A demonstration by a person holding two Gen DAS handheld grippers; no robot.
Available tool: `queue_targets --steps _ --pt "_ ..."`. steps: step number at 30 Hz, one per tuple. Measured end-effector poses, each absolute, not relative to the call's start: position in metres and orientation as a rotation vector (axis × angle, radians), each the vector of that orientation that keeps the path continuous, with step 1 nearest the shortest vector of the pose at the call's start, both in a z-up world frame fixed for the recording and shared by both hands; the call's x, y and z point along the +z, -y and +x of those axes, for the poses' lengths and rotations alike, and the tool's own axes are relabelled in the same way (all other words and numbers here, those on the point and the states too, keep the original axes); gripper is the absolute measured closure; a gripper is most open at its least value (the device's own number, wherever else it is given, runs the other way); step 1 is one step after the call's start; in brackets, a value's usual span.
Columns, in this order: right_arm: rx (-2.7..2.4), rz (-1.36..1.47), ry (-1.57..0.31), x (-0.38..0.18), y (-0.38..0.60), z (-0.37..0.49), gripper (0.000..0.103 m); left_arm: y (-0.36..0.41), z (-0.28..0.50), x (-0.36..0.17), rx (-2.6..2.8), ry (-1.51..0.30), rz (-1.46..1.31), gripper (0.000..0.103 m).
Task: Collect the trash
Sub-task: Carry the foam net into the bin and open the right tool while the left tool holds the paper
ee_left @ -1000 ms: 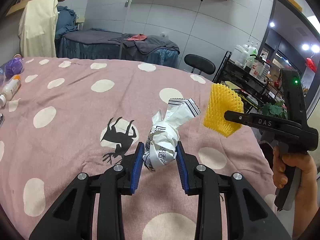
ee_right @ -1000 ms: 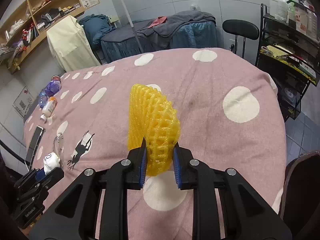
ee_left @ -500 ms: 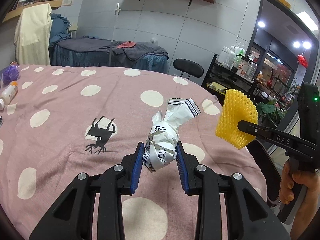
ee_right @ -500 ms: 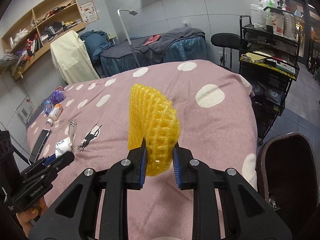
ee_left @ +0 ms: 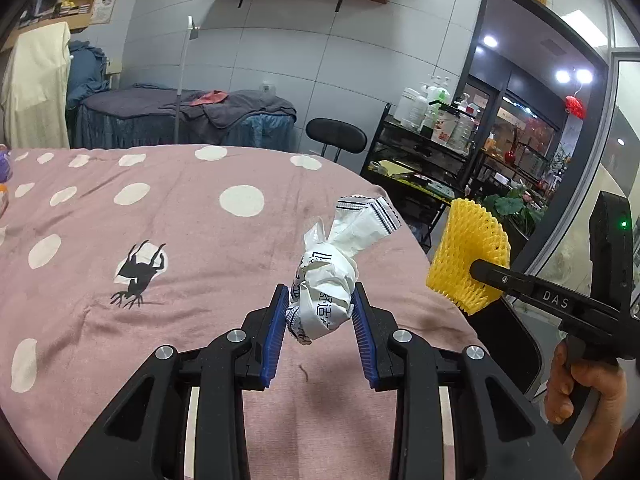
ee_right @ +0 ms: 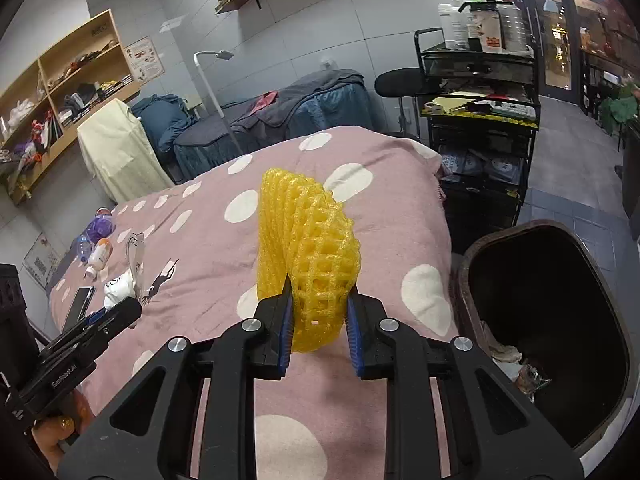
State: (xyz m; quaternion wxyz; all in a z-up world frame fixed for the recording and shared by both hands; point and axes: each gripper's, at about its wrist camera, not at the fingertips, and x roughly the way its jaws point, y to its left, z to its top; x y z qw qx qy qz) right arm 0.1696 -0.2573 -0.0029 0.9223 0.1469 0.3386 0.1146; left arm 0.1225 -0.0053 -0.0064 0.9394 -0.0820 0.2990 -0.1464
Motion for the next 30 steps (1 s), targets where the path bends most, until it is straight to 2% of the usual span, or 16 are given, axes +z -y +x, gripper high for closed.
queue_targets --steps 15,30 --pt "0.060 0.392 -0.685 -0.023 0.333 0.138 0.080 0.063 0.119 0.003 -0.429 -0.593 -0.125 0.071" --pt "-0.248 0.288 -0.739 -0.071 0.389 0.134 0.078 0.123 0.124 0.005 -0.564 -0.598 -0.034 0.071"
